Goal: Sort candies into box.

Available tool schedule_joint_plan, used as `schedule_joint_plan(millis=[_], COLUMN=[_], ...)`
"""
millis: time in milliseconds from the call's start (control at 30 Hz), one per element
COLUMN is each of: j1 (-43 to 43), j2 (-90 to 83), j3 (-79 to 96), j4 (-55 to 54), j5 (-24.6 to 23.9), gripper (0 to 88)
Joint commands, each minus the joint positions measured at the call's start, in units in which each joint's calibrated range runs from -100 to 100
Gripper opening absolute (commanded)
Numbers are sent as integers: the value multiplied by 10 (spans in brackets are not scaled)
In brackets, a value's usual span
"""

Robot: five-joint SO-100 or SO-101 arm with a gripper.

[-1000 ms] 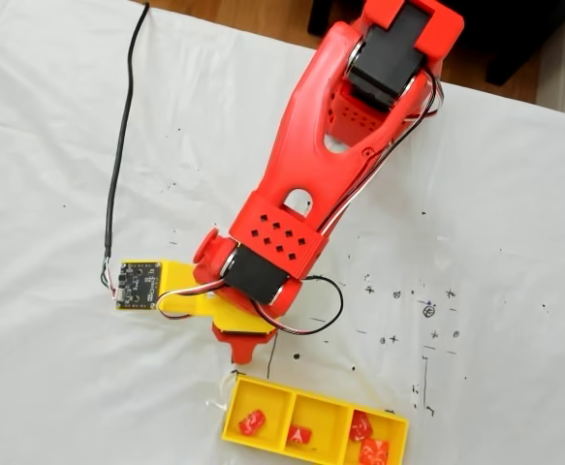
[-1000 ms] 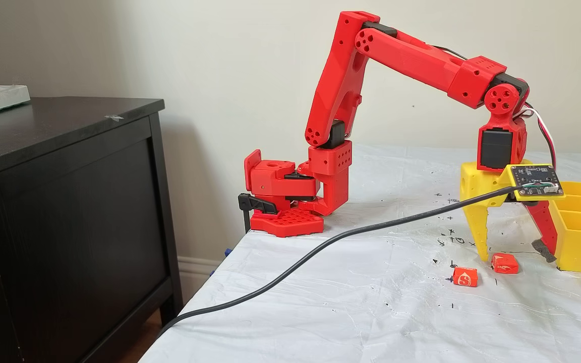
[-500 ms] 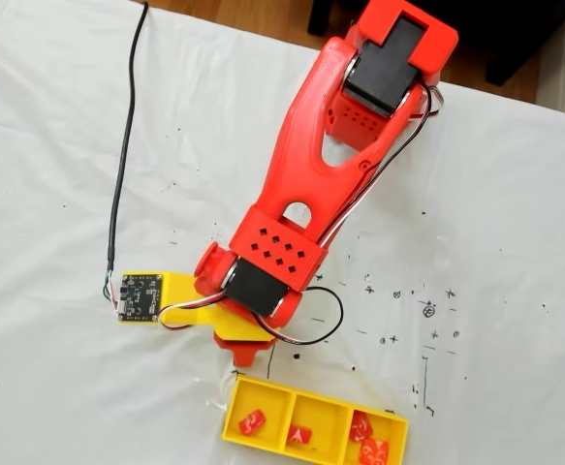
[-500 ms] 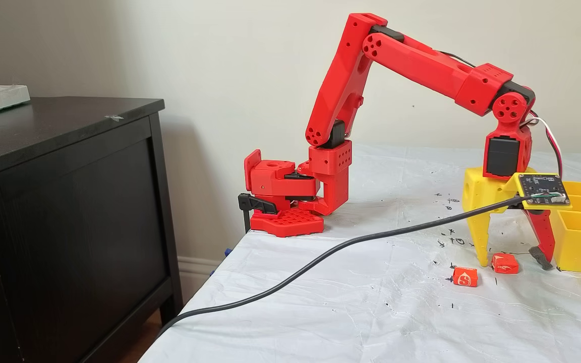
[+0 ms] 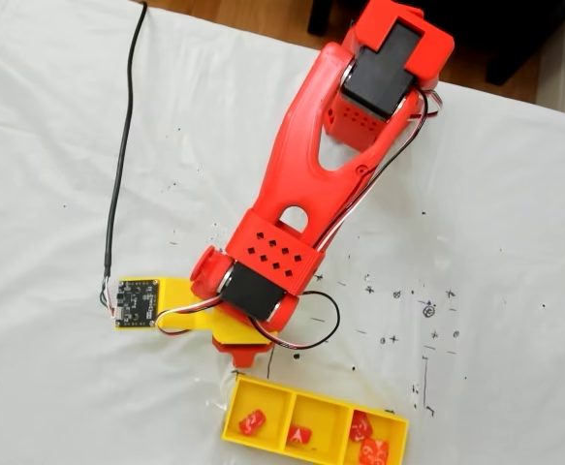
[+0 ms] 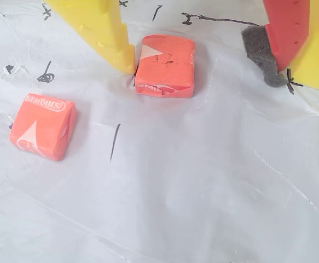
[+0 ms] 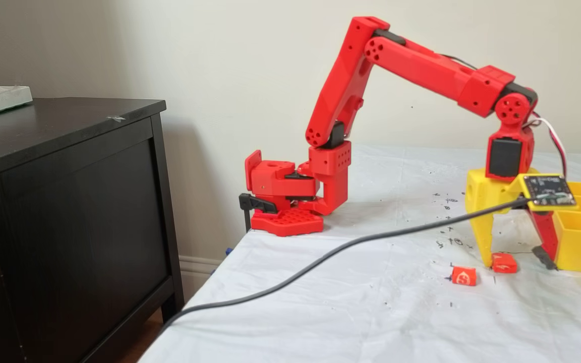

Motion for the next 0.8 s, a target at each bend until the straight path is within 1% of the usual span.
schedule_joint_plan(millis=[0,100,167,267,333,600,767], j1=[-1,-1,-1,1,-1,6,-23], j2=[0,5,6,5,-5,-71,-151], j3=[-39,-44,-54,-60,-57,-45,-36], j4=[5,13,20,23,29,38,44], j5=[0,-1,-3,-4,-1,-1,-10], gripper=[199,151,95,71,2,1,1])
